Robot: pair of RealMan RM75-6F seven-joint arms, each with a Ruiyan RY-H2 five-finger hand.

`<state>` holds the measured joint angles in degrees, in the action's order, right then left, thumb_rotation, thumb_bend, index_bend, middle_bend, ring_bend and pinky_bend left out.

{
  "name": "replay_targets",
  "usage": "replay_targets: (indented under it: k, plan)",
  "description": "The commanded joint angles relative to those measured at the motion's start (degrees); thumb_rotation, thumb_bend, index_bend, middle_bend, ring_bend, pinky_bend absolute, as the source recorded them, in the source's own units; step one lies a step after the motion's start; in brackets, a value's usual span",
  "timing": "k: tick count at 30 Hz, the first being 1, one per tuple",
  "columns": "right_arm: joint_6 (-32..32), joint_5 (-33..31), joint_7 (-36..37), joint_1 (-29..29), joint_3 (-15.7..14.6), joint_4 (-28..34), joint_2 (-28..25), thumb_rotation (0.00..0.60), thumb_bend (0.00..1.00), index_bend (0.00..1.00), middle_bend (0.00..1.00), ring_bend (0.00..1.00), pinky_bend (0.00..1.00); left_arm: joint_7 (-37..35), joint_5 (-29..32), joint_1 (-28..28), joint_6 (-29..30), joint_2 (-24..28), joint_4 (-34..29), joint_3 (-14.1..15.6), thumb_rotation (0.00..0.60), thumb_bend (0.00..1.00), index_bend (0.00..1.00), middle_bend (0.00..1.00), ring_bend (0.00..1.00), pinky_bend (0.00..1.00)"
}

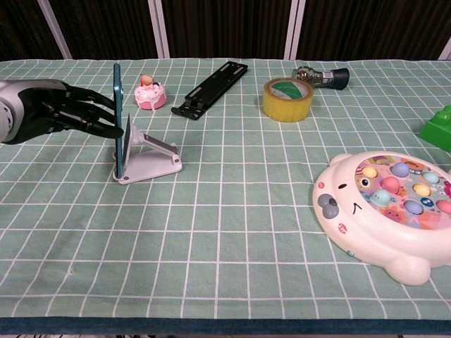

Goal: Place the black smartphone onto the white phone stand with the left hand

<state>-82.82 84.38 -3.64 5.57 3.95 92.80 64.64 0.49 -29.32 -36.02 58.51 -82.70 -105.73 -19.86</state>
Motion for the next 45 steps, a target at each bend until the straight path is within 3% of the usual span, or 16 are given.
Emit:
replay_targets:
  k: [1, 34, 40, 45]
  plan:
    - [-0.03, 0.02, 0.0, -0.02, -0.01, -0.01, -0.01, 0.6, 0.28, 0.13, 0.0, 0.0, 0.13, 0.09, -0.1, -0.04, 0.01, 0.04, -0.03, 0.13, 0.6, 0.27, 0.27, 0.28, 0.02, 0.0]
    - [-0.03, 0.02, 0.05, -0.01, -0.01, 0.02, -0.05, 0.6, 0.28, 0.13, 0.0, 0.0, 0.13, 1.05, -2.07, -0.36, -0.1, 1.6, -1.4, 1.75, 0.6, 0.23, 0.04, 0.03, 0.0, 0.0]
    - [0.0, -0.02, 0.04, 0.0, 0.01, 0.02, -0.04, 0.6, 0.28, 0.14, 0.0, 0.0, 0.13, 2.01, -4.55, 0.54, 0.64, 3.38, -2.77, 3.23, 0.6, 0.17, 0.0, 0.0, 0.0, 0.0]
    - [-0.08, 0.01, -0.07, -0.04, 0.0, 0.06, -0.02, 0.6, 0.28, 0.14, 0.0, 0.0, 0.13, 5.61, -11.17, 2.44, 3.64, 7.04, -5.16, 6.88, 0.6, 0.15, 0.0, 0.0, 0.0, 0.0]
